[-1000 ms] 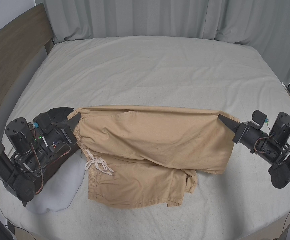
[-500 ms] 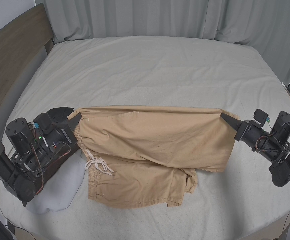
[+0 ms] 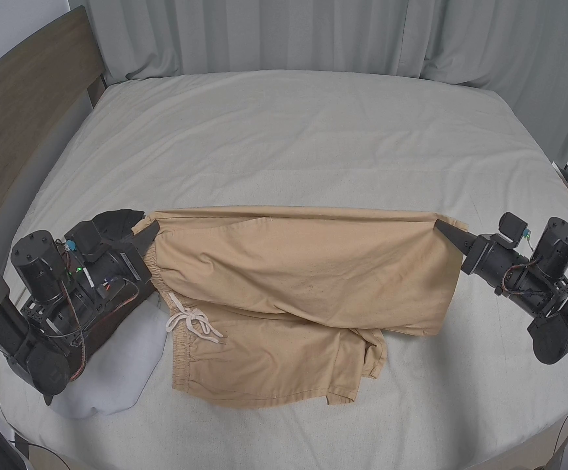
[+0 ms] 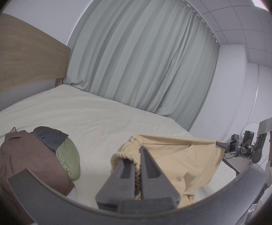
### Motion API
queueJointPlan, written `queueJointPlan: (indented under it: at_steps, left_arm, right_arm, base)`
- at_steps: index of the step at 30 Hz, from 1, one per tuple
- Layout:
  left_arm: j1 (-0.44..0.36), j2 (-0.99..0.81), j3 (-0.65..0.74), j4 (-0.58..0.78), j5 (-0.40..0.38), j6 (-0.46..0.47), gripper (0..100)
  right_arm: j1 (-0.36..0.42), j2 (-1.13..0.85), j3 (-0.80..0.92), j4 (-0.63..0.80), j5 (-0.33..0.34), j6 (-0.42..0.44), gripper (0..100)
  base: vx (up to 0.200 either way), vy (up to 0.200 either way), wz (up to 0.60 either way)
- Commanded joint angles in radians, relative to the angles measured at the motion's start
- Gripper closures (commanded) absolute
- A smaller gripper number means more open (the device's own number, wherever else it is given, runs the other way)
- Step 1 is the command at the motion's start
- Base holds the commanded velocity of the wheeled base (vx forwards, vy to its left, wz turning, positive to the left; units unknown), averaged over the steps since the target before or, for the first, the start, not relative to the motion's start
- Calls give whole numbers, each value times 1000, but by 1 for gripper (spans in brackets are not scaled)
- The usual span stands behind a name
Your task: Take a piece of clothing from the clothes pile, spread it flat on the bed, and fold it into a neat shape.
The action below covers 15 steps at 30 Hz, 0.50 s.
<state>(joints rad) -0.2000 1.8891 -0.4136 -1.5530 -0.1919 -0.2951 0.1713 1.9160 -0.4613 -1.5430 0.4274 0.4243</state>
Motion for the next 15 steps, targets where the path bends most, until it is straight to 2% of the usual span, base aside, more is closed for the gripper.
queueJointPlan:
  at_steps: [1, 15]
  left_arm:
    - [1, 2, -1, -2, 0, -1, 100]
    - [-1, 2, 3, -2, 0, 1, 100]
  right_arm:
    - [-6, 3, 0, 0, 1, 1, 100]
    - [-13, 8, 0, 0, 2, 1, 100]
  base:
    - [0, 0, 0]
    - [0, 0, 0]
